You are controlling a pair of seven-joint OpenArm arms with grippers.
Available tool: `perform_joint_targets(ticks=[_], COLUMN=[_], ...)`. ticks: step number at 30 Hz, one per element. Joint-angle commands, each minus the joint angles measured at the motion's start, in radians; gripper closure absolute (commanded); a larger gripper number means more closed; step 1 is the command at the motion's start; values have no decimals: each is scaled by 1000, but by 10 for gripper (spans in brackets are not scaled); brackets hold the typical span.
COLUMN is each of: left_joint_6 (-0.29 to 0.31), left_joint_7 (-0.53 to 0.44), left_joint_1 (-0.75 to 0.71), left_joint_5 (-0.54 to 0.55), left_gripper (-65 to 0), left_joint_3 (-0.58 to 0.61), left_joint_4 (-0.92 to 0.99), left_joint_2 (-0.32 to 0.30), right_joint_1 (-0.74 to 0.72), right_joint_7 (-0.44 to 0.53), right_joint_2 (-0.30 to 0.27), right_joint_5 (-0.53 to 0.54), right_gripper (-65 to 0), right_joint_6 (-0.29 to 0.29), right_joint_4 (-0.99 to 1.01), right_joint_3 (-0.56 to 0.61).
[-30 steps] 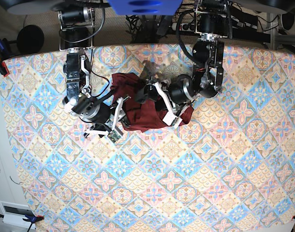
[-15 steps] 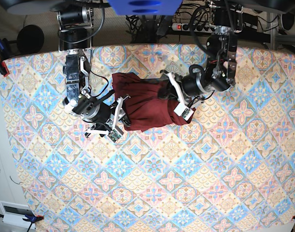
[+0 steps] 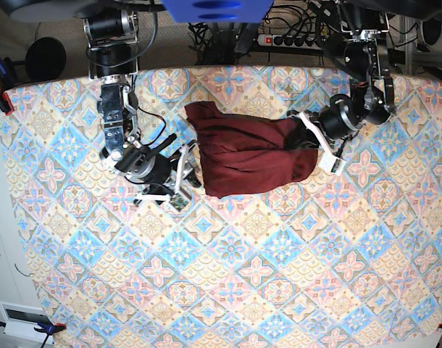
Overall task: Layout the t-shirt on the table in an organized manner, then fold the t-shirt properly
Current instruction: 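Fold the bundle over with the right gripper toward the left gripper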
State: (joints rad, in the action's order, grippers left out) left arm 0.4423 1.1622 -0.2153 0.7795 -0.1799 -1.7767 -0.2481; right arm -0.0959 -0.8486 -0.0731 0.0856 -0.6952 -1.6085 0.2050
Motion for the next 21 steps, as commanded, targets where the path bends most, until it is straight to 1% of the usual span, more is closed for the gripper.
perform_joint_targets(ticks=[1,5,6,11,13,15,17,21], left_joint_6=[2,-1,-1,-1,-1,-1,0,0], left_joint_7=[-18,-18,-18,-15,11,37,40,49], left_joint_1=[29,57,58,57,60,63,57,30], left_joint_5=[16,19,19,21,21,24,22,22], left_gripper=[0,0,-15,-176,-246,-296,-314,-295], left_joint_3=[-5,-5,-5,-3,3,18,29,23], left_joint_4=[21,105,110,110,110,107,80,13], left_joint_2=[-6,-4,-4,-9,-10,-10,-12,-12], right_joint_1=[-20,-20,-20,-25,-49,-57,-57,-57], right_joint_7=[25,27,27,27,28,28,36,39], right_joint_2=[3,3,3,3,5,5,5,5], right_joint_5=[23,23,23,21,21,23,24,24], right_gripper=[-210,-210,-210,-210,-210,-210,-210,-210], right_joint_6=[-3,-3,-3,-3,-3,-3,-3,-3], right_joint_4=[-22,-23,-23,-17,-19,-26,-54,-118], right_joint_3=[23,80,87,101,109,100,86,81])
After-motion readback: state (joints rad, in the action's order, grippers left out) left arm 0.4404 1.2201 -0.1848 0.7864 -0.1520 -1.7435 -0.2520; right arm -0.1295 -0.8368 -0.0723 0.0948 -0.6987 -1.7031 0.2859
